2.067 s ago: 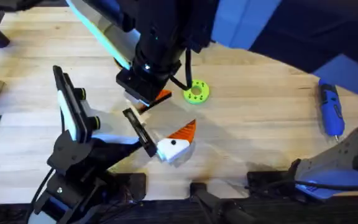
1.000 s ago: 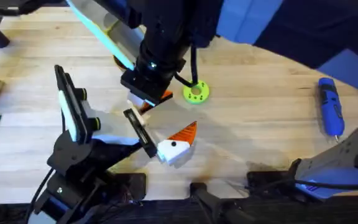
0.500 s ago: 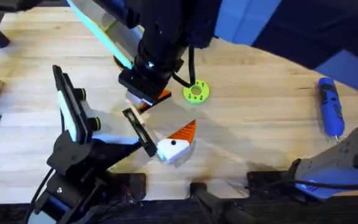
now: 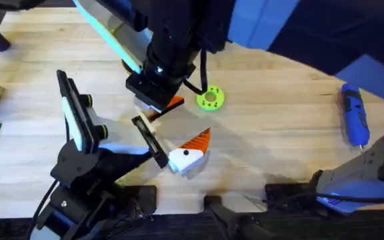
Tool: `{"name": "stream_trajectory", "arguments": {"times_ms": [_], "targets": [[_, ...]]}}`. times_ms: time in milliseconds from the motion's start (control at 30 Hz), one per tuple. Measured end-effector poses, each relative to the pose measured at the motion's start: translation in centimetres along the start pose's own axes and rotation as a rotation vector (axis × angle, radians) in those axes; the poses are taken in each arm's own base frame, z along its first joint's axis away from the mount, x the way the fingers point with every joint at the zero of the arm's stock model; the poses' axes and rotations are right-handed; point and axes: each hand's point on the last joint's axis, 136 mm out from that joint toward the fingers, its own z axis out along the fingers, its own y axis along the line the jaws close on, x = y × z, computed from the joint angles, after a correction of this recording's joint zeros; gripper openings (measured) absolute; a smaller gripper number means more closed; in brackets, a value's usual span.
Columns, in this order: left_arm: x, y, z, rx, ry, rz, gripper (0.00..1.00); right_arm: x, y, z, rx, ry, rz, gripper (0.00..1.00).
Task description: Pick up the gripper from the table and insert it into the empty holder that is missing its gripper. Then pick up a screw, insert it into the mounting hole, and use the screwdriver to tighten it. Finally, clean up the table by picking up the vegetable and placing it into the bucket.
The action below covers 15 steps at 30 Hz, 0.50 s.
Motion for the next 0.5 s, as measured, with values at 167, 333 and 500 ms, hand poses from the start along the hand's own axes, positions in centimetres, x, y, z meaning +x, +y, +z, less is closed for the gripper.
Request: {"name": "stream_trajectory", "arguments": {"times_ms": [167, 333, 500], "targets": [[0.0, 0.0, 0.0, -0.001, -0.001, 0.0, 0.985, 0.2, -0.2, 0.0, 0.015, 0.007, 0.004, 0.251], [0.0, 0.0, 0.0, -0.002, -0.001, 0.0, 0.985, 0.2, -1.4, -0.1, 0.056, 0.009, 0.019, 0.576], [0.0, 0.1, 0.0, -0.003, -0.001, 0.0, 0.985, 0.1, -2.2, -0.2, 0.088, 0.003, 0.027, 0.847]]}}
